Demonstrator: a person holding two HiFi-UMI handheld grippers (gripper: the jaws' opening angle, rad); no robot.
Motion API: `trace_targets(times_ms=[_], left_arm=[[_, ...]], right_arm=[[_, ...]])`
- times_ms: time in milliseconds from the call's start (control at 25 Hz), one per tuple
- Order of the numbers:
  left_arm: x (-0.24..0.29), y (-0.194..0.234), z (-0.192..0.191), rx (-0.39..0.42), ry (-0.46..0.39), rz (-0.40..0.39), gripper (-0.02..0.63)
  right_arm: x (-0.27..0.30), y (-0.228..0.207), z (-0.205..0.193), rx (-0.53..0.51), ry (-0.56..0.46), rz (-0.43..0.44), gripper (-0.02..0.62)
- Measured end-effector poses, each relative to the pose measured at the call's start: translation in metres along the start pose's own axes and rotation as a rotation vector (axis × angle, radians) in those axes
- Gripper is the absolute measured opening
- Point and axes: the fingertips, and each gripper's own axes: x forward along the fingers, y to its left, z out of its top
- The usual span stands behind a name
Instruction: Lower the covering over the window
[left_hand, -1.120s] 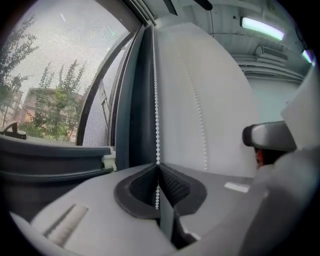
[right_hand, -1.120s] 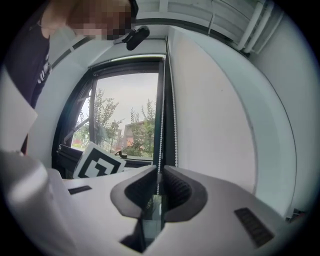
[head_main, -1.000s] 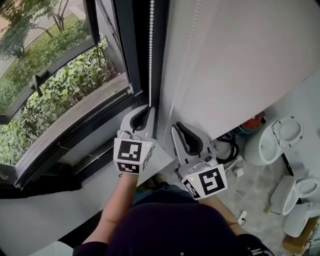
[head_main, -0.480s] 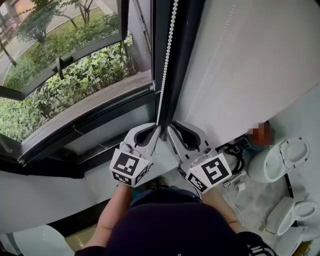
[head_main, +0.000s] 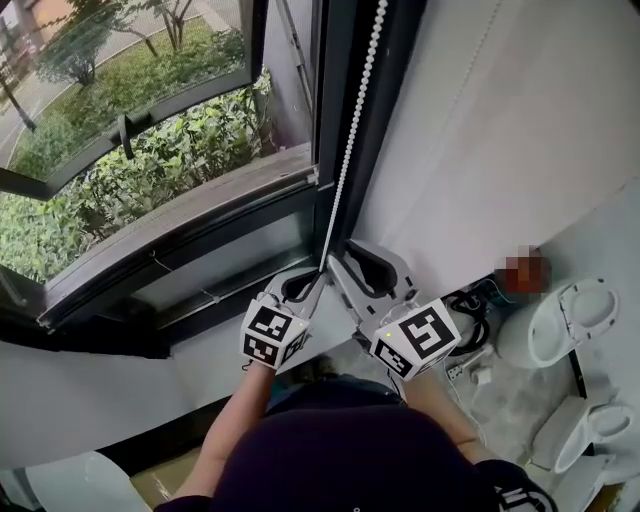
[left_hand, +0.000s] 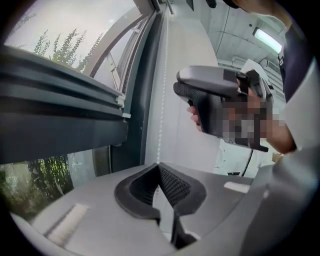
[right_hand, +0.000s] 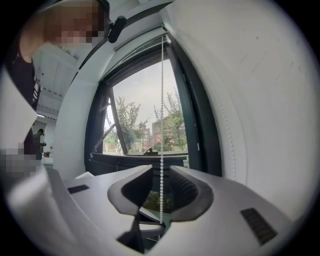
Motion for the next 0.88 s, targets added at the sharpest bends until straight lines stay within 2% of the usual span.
trace_targets(times_ms=[120, 280, 440, 560, 880], left_arm=[[0.01, 0.0, -0.028, -0.015, 0.054, -0.015, 0.012], [0.02, -0.007, -0.063, -0.09, 0.121, -0.045, 0.012], [0.029, -0.015, -0.093, -0.102, 0.186, -0.08, 0.014], [0.032, -0.015, -0.106, -0.126, 0.21, -0.084, 0.014], [0.036, -0.011, -0.127, -0.126, 0.259, -0.07, 0.014]], right_arm=[[0.002, -0.003, -0.004, 0.0, 0.014, -0.009, 0.069], [0.003, -0.005, -0.005, 0.002, 0.019, -0.015, 0.069], [0.004, -0.006, 0.002, -0.011, 0.017, -0.007, 0.067], [0.003, -0.009, 0.005, -0.019, 0.01, -0.015, 0.067], [0.002, -0.012, 0.019, -0.041, -0.011, -0.015, 0.067]])
